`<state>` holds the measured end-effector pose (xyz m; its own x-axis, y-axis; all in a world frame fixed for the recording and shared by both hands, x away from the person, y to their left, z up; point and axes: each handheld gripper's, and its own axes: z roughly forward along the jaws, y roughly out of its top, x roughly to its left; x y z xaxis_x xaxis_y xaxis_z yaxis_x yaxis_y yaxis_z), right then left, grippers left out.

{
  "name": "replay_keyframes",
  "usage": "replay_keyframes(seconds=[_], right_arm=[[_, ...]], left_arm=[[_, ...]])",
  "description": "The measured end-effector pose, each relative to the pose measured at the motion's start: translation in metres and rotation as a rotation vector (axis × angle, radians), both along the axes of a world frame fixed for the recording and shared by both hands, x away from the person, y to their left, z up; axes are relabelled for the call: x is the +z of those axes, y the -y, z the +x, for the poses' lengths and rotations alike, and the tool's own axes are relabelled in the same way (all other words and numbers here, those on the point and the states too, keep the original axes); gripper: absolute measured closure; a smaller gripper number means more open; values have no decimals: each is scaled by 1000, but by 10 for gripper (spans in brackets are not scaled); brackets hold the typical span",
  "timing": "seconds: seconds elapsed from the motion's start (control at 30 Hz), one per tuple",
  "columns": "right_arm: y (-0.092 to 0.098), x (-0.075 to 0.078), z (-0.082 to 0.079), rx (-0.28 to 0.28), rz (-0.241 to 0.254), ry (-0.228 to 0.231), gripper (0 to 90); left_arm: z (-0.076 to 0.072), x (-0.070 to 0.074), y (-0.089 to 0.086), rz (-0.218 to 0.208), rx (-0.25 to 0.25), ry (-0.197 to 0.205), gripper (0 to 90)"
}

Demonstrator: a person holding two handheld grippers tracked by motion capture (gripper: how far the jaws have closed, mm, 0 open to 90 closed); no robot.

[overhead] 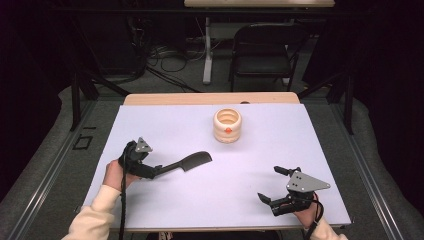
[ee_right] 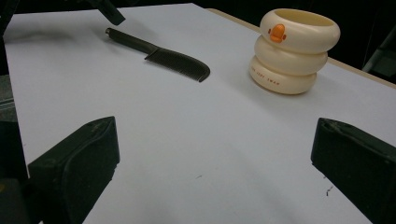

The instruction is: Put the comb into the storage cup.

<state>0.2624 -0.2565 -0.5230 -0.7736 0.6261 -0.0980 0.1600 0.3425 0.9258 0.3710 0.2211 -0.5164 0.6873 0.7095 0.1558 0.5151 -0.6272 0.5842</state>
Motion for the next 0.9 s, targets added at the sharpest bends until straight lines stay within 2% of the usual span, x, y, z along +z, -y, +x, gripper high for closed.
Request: replay_keyframes(seconds=[0.27,0.6,0.9], right_arm=[[0,0,0,1,1,-4,5],[0,-1,1,0,1,-6,5],[-1,-1,1,1,3,-8,5]], left_arm=[[0,1,8,29,-35,-22,1],[-1,8,23,74,-92,-21,0],[0,9,32,122,-115,-26,0]])
